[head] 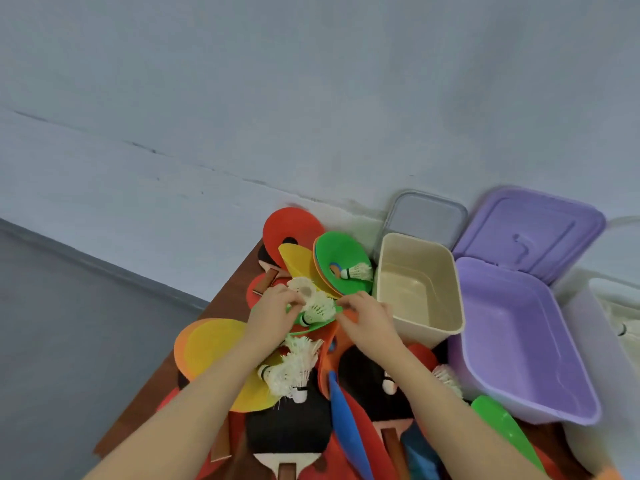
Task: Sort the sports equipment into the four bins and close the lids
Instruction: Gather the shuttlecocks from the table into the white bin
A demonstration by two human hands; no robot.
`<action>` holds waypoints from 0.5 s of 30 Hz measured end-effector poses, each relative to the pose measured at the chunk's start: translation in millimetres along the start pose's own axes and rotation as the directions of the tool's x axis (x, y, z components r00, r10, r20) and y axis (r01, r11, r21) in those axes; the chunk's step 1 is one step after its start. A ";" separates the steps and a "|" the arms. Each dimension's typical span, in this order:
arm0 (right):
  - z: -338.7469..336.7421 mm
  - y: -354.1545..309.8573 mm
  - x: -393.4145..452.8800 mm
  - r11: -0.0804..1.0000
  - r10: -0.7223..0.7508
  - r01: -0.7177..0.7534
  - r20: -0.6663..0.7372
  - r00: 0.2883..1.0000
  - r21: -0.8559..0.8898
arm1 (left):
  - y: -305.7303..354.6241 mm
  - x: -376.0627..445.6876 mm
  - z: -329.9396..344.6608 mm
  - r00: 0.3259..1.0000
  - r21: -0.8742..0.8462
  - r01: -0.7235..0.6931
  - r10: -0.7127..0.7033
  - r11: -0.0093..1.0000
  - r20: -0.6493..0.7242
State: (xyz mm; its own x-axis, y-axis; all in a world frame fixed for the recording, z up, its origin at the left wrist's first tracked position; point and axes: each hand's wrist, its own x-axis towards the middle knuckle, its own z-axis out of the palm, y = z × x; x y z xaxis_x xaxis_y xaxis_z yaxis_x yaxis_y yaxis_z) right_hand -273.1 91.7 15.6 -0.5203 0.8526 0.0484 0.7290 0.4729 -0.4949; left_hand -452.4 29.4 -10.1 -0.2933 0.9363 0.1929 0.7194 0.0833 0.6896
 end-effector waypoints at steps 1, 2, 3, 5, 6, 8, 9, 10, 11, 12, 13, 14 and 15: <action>-0.6 0.8 -2.1 1.000 -0.003 0.003 0.006 1.000 -0.015 | 2.0 -4.2 2.7 0.999 -0.006 0.049 -0.049 0.999 0.002; -0.5 0.8 -3.7 1.000 -0.001 0.001 0.011 1.000 -0.021 | 2.9 -7.9 4.7 0.996 -0.012 0.086 -0.086 0.996 0.001; 0.2 0.4 -4.7 1.000 0.004 -0.004 0.019 1.000 -0.031 | 3.3 -10.7 6.2 0.995 -0.010 0.100 -0.100 0.995 -0.003; 1.9 -0.6 -4.1 0.998 0.003 -0.001 0.036 0.999 -0.063 | 1.8 -11.5 7.9 0.996 0.028 0.084 -0.084 0.996 -0.013; 2.9 -1.6 -1.9 0.997 -0.001 0.004 0.038 0.999 -0.079 | 0.0 -9.5 8.0 0.997 0.059 0.069 -0.068 0.996 -0.020; 5.9 -4.2 5.6 0.996 0.001 0.002 0.035 0.999 -0.094 | -6.8 -2.5 7.8 0.997 0.140 0.073 -0.071 0.988 -0.020; 8.4 -5.8 10.6 0.995 0.004 -0.001 0.028 1.000 -0.098 | -11.5 1.8 7.6 0.996 0.184 0.094 -0.093 0.978 -0.012; 11.4 -7.5 16.2 0.994 0.009 -0.006 0.024 1.000 -0.105 | -17.5 6.1 8.0 0.992 0.228 0.118 -0.122 0.967 0.006; 14.5 -9.6 22.0 0.993 0.017 -0.015 0.021 1.000 -0.114 | -23.5 10.1 8.2 0.989 0.261 0.135 -0.147 0.956 0.029; 17.9 -11.6 28.3 0.992 0.025 -0.022 0.020 1.000 -0.124 | -30.7 14.1 8.5 0.985 0.277 0.143 -0.165 0.950 0.059; 22.1 -13.2 34.4 0.990 0.027 -0.024 0.021 0.999 -0.137 | -38.4 18.3 8.7 0.981 0.282 0.139 -0.171 0.949 0.091; 26.7 -15.0 39.3 0.988 0.027 -0.022 0.030 0.999 -0.154 | -46.6 22.4 8.9 0.977 0.285 0.130 -0.171 0.950 0.125; 32.0 -16.3 42.7 0.984 0.029 -0.020 0.048 0.998 -0.175 | -54.6 26.4 8.8 0.974 0.290 0.115 -0.166 0.950 0.157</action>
State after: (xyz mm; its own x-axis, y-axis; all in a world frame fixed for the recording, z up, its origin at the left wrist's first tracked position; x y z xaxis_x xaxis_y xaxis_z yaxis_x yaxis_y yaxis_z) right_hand -321.4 113.4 -2.0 -0.5199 0.8542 -0.0072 0.8058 0.4876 -0.3360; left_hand -493.9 52.5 -48.7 -0.3063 0.9513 -0.0363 0.8324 0.2861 0.4745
